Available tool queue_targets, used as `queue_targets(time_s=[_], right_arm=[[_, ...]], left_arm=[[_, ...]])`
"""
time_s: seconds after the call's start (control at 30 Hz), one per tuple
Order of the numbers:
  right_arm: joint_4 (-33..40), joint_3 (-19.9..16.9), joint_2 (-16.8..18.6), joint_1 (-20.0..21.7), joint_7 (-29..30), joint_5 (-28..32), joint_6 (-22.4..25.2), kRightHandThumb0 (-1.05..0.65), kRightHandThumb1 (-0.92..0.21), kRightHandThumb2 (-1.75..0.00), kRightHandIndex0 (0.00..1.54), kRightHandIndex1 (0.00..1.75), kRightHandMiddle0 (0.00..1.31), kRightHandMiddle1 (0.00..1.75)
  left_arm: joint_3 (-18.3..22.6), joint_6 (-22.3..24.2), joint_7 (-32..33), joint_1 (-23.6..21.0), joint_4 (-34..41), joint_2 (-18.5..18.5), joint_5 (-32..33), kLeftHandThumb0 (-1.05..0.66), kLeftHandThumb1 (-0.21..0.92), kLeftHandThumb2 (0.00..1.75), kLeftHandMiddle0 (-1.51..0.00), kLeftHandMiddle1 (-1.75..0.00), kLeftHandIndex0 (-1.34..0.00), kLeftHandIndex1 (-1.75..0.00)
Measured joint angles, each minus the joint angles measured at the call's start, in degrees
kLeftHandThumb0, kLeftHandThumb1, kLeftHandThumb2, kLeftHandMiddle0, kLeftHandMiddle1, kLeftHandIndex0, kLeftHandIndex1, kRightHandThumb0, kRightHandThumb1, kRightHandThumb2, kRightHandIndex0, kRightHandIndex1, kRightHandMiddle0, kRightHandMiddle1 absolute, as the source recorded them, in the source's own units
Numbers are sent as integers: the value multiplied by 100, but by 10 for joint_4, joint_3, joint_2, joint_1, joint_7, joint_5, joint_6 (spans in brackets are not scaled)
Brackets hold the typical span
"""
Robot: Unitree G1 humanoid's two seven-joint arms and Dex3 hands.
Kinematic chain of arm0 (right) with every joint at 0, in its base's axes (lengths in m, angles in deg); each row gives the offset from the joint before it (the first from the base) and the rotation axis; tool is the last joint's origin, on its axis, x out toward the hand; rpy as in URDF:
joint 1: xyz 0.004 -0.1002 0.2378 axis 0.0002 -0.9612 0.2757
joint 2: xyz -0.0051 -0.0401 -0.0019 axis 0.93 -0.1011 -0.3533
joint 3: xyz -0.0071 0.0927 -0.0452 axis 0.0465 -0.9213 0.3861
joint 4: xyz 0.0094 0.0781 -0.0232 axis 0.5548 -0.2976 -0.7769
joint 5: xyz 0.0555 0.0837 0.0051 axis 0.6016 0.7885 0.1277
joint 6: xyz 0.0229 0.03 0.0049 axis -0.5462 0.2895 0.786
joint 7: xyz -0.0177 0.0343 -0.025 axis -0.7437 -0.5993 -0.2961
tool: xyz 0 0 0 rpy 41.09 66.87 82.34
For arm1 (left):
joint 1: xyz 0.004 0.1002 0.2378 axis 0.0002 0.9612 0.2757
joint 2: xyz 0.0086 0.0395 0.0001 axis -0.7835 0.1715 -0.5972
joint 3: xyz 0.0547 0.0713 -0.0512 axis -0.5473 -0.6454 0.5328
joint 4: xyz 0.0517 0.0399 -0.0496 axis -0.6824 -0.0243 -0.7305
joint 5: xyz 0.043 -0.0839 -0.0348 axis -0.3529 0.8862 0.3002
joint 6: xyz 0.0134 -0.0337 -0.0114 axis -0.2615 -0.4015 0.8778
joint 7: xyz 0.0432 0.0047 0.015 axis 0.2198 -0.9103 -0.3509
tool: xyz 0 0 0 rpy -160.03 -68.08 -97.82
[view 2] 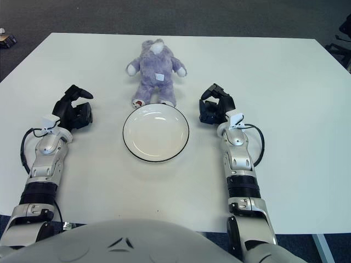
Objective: Put the doll into the plate.
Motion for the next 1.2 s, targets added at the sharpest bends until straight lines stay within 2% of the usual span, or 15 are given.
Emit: queue_targets(time_s=[0.3,0.87,1.2], right_arm=[[3,-1,1,-2,7,0,1,-45,-40,-121,110,175,54,175],[0,-1,-3,0,21,-4,0,-45,-40,-121,110,175,55,175],[-10,-16,-13,12,27,-2,2,-45,-40,-121,107,175,55,175]], left_arm=[[-2,0,0,1,4,0,0,-39,62,93,-110,-175,-38,-175],[-8,4,0,2,9,3,0,-39,61,94,-111,-175,-39,-175],[-12,7,4,0,10,5,-9,-39,62,94,-112,-175,-38,-175]])
